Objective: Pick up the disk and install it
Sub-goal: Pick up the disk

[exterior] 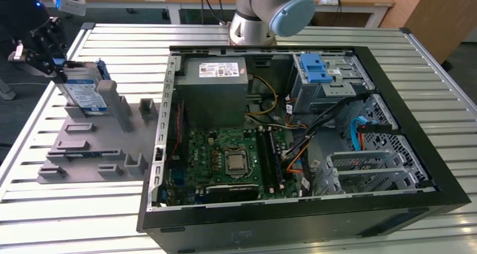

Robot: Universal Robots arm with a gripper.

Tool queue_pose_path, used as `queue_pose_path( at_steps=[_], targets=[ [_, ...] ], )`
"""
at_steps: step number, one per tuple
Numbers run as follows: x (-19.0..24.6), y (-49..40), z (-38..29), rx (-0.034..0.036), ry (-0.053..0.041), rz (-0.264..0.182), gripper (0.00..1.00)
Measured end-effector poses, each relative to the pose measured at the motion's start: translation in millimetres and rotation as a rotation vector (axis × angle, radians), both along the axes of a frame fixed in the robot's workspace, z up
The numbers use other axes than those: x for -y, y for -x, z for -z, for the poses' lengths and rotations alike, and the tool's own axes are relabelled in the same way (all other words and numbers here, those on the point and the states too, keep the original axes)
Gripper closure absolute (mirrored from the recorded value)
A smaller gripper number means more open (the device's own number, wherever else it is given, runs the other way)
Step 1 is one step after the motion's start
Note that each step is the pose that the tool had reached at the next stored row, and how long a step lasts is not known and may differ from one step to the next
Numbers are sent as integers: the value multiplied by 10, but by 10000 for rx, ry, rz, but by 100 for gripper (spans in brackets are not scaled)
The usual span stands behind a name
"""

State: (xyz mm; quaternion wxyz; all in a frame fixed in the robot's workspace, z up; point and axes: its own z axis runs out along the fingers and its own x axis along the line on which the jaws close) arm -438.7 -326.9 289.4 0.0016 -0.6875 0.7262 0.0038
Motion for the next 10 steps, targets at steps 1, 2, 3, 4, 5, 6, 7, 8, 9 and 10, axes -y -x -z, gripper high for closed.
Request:
queue_pose_path(
  at_steps=[1, 2, 3, 4, 5, 6, 7, 8, 9, 10],
  targets=[
    [0, 0, 0, 0, 0, 0, 61],
    [0, 0, 0, -1, 1, 0, 62],
    [0, 0, 0, -1, 0, 0, 62],
    [0, 0, 0, 0, 0, -1, 64],
    [0, 0, 0, 0, 0, 0, 64],
    [0, 0, 1, 1, 0, 0, 64],
    [0, 0, 1, 0, 0, 0, 64],
    [0, 0, 1, 0, 0, 0, 64],
    [0, 0, 1, 0, 0, 0, 64],
    [0, 0, 1, 0, 0, -3, 64]
  ],
)
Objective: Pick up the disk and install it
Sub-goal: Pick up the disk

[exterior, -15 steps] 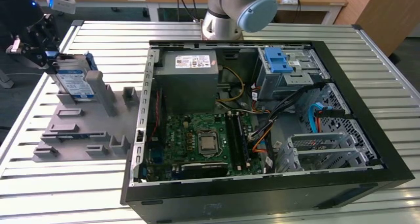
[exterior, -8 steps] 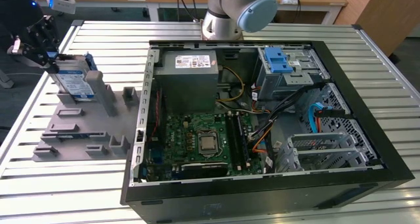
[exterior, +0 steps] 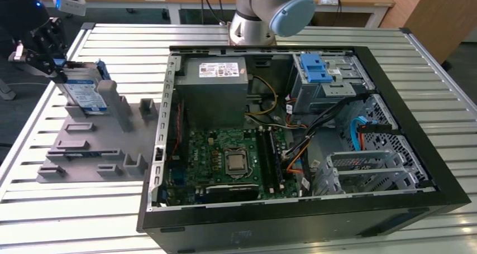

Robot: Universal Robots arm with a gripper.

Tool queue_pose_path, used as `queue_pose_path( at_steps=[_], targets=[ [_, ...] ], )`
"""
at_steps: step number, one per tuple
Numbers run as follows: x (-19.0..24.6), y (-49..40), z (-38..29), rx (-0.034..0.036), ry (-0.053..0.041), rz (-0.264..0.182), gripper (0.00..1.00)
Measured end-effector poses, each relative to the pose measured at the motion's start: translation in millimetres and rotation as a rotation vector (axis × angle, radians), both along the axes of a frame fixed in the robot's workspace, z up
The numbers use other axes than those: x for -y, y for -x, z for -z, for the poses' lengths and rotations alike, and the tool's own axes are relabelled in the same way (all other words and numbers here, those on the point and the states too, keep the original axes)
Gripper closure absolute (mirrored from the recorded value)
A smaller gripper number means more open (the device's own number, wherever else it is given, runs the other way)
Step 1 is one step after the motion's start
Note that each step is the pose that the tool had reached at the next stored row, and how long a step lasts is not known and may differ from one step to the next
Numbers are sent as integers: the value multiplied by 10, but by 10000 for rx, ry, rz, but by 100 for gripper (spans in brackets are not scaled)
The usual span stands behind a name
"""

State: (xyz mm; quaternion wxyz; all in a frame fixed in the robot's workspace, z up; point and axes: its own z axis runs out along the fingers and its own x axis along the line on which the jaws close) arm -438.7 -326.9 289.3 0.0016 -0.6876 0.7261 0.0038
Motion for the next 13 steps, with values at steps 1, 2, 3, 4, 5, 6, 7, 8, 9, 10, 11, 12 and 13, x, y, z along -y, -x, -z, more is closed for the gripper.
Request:
queue_pose_path(
  at_steps=[1, 2, 3, 4, 5, 6, 7, 8, 9, 10, 11, 12, 13],
  targets=[
    [0, 0, 0, 0, 0, -25, 64],
    [0, 0, 0, 0, 0, -81, 64],
    [0, 0, 0, 1, 0, -152, 64],
    [0, 0, 0, 0, 0, -205, 64],
    [0, 0, 0, 0, 0, -241, 64],
    [0, 0, 0, 0, 0, -253, 64],
    [0, 0, 0, 0, 0, -259, 64],
    [0, 0, 0, 0, 0, -262, 64],
    [0, 0, 0, 1, 0, -263, 64],
    [0, 0, 0, 1, 0, -263, 64],
    [0, 0, 0, 0, 0, -264, 64],
    [0, 0, 0, 1, 0, -264, 64],
    [0, 0, 0, 1, 0, -265, 64]
  ],
)
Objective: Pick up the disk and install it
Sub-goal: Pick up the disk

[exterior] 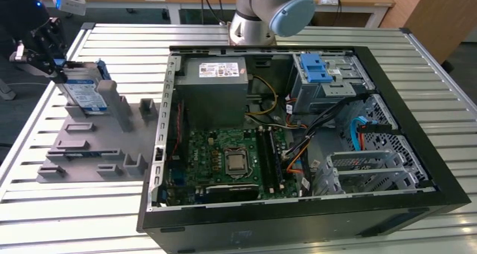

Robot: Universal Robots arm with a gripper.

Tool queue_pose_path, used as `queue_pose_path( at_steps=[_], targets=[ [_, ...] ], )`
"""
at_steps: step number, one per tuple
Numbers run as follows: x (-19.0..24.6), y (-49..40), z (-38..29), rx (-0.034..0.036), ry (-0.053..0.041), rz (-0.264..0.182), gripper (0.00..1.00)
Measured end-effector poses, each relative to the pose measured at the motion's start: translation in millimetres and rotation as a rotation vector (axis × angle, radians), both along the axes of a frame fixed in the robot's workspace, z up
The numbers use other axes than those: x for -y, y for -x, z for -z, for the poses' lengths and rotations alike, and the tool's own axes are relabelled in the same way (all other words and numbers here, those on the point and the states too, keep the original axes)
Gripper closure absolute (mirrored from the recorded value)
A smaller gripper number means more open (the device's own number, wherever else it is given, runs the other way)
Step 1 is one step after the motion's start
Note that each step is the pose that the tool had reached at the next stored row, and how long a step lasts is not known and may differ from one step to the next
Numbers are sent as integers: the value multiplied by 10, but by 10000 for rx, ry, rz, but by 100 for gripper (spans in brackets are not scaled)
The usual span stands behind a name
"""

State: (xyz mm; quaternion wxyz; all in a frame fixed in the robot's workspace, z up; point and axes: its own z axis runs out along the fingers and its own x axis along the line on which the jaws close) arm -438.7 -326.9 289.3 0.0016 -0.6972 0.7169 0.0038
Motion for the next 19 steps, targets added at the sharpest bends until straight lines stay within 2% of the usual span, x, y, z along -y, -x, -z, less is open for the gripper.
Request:
queue_pose_path(
  at_steps=[3, 4, 10, 11, 19],
  targets=[
    [0, 0, 0, 0, 0, -1, 62],
    [0, 0, 0, 1, 0, -2, 56],
    [0, 0, 0, -1, 1, -4, 58],
    [0, 0, 0, -1, 0, -4, 64],
    [0, 0, -7, 2, -1, -6, 64]
  ],
)
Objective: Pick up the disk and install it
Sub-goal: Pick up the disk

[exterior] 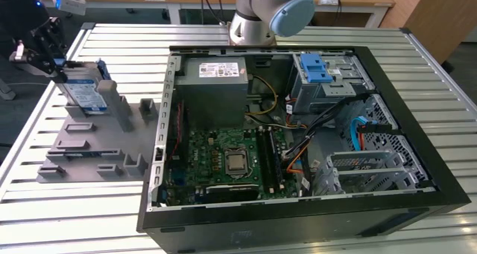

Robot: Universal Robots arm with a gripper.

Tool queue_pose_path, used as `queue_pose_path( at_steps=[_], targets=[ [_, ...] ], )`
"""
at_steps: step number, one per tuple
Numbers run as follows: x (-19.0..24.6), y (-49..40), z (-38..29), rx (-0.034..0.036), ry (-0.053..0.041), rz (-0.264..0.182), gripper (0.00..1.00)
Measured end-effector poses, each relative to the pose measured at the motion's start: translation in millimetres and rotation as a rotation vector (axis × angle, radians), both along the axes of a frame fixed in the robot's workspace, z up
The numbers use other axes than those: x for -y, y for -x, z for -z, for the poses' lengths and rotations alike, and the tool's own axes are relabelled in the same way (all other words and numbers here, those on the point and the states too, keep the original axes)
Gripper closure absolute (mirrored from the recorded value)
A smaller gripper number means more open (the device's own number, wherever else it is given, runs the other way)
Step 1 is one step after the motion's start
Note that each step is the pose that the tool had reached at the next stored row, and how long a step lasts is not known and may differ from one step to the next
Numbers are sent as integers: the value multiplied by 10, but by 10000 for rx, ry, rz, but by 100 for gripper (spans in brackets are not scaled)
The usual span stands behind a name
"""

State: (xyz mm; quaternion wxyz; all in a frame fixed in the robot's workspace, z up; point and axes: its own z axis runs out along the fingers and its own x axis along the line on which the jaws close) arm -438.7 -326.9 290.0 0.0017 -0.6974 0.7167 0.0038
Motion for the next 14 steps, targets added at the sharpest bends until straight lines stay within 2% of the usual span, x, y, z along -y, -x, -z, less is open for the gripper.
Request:
queue_pose_path(
  at_steps=[14],
  targets=[
    [0, 0, -64, -1, -15, 0, 64]
  ],
)
